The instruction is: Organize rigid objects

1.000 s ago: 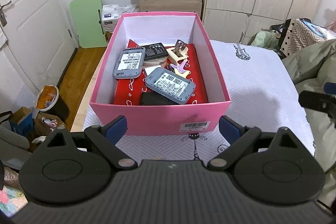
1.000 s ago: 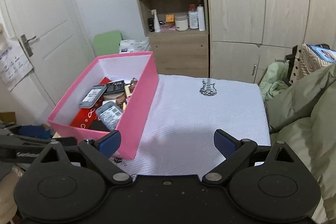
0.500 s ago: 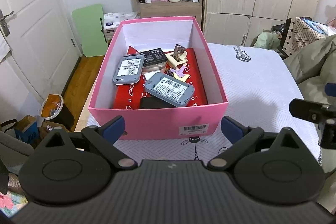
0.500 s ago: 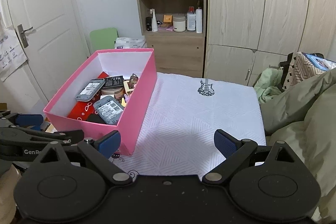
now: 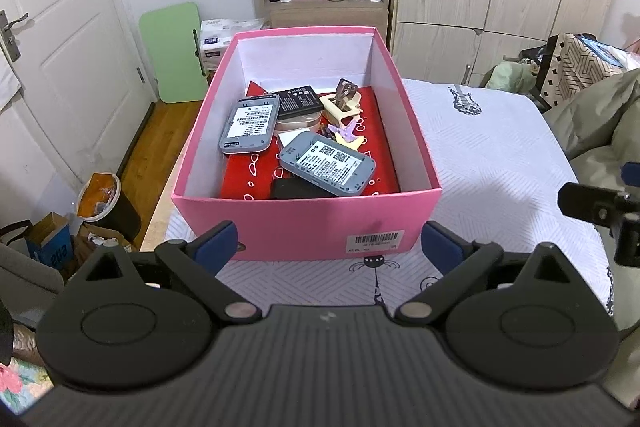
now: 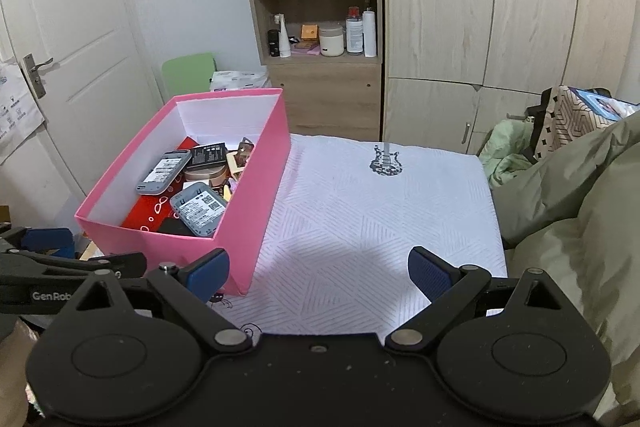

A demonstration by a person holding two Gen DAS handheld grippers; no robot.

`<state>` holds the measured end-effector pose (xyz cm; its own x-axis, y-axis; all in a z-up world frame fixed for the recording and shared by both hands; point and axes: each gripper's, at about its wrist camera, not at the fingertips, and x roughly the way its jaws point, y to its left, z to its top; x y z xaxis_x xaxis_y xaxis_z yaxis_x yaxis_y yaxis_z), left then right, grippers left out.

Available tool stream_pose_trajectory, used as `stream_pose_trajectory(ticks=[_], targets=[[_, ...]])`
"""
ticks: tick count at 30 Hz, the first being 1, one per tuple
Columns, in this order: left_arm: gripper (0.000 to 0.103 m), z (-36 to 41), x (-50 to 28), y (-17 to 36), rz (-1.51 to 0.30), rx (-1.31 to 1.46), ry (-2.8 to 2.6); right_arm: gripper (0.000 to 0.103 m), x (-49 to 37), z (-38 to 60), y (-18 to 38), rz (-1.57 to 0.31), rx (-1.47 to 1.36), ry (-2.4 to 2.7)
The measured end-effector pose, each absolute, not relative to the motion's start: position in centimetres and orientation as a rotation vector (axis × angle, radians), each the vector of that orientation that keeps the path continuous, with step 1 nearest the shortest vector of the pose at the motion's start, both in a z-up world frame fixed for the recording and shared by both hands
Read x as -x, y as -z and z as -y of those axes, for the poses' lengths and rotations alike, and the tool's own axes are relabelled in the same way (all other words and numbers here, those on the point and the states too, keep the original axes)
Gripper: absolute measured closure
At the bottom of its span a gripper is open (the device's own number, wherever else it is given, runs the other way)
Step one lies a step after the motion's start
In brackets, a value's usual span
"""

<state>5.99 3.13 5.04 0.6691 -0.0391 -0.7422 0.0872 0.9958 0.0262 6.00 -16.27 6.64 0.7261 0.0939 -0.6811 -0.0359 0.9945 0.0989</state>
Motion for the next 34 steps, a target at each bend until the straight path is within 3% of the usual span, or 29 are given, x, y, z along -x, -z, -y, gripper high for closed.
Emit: stream_pose_trajectory(ticks=[34], targets=[[0.000, -2.6, -5.7, -4.9, -0.808, -0.076, 0.071, 0.005, -6.1, 17.6, -5.9, -0.766, -0.100, -0.034]])
